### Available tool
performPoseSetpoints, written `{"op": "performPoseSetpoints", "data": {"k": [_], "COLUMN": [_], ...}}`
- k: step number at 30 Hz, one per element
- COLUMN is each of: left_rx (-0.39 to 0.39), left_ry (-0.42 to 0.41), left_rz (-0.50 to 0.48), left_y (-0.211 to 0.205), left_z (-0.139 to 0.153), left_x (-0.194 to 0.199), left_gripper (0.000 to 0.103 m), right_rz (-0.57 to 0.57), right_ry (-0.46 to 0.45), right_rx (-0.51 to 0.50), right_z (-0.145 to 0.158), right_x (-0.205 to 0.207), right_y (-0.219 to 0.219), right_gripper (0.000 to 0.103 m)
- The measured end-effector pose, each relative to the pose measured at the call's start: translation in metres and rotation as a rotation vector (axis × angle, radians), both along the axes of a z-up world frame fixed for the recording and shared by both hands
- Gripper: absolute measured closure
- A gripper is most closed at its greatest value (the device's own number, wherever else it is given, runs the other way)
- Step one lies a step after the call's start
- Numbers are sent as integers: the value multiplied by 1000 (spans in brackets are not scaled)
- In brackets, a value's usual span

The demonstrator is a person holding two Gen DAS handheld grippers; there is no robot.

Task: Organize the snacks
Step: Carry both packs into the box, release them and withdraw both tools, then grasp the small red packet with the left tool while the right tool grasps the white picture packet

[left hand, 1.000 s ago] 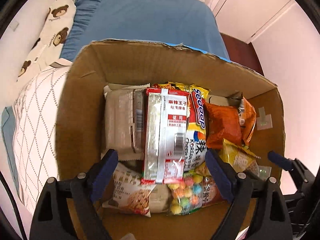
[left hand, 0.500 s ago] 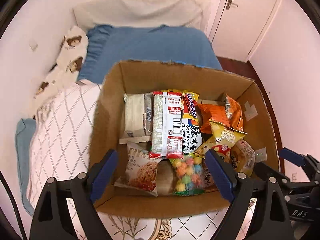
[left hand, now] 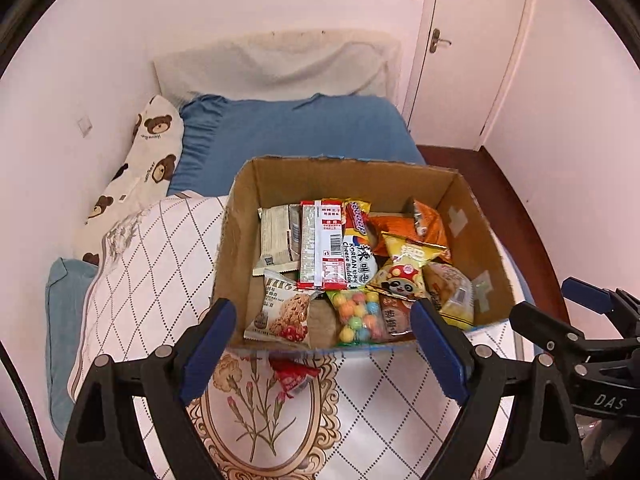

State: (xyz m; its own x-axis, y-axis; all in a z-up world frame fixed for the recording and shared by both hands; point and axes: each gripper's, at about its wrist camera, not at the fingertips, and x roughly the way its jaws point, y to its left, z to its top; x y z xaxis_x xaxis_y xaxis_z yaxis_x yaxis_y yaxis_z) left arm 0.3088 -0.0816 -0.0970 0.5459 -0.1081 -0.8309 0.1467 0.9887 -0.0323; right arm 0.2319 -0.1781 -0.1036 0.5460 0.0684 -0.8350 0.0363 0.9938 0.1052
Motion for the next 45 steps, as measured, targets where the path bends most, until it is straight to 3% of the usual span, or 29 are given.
{"op": "performPoseSetpoints", "data": {"k": [10, 19, 22, 26, 28, 38, 45], "left_rx": [-11, -14, -2, 46, 68, 106, 99], "left_ry": [-117, -145, -135, -106, -81, 187, 305], "left_rz": [-5, 10, 36, 75, 92, 200, 163], "left_y": [0, 2, 6, 14, 18, 59, 61], "left_z": [44, 49, 40, 16, -1, -113, -157], "left_x": [-51, -70, -71, -68, -66, -40, -14], "left_gripper": [14, 14, 14, 14, 14, 14, 14], "right_rz": [-27, -35, -43, -105, -133, -332, -329], "right_ry": [-145, -172, -156, -85, -37, 257, 311], "right_rx": [-65, -27, 35, 101, 126, 268, 269], "right_z": [43, 50, 41, 4, -17, -167, -210], "right_x": [-51, -77, -80, -81, -78, -45, -27], "right_y": [7, 10, 0, -29, -42, -108, -100], "right_gripper": [5, 5, 5, 6, 30, 30, 30]}}
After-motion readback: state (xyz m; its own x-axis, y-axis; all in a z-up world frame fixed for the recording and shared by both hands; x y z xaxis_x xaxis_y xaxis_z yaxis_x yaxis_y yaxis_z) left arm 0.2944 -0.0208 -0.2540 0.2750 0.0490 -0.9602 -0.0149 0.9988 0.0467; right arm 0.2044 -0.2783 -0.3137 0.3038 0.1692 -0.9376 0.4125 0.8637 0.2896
